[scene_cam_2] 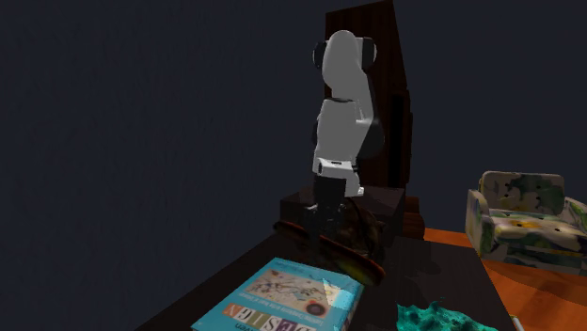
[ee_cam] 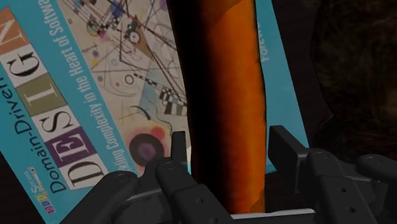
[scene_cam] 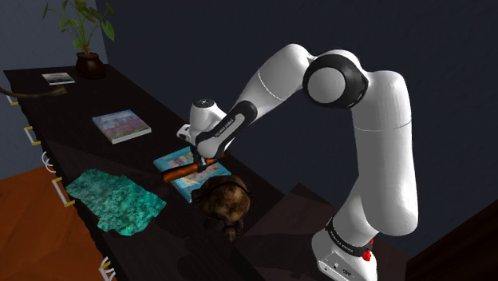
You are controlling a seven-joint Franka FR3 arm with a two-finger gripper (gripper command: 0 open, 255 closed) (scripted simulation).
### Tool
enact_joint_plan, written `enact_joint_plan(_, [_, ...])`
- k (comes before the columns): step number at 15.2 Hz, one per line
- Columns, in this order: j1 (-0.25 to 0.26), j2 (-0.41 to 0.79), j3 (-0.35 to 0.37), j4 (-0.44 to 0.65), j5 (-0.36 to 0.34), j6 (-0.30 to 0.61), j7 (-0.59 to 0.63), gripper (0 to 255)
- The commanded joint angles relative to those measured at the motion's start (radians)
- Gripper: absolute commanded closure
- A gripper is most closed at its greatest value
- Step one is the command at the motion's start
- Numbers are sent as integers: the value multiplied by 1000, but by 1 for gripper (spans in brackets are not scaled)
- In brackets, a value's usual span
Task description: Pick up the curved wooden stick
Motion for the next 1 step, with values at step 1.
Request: enact_joint_plan(1, [0,-7,1,1,1,-8,-1,255])
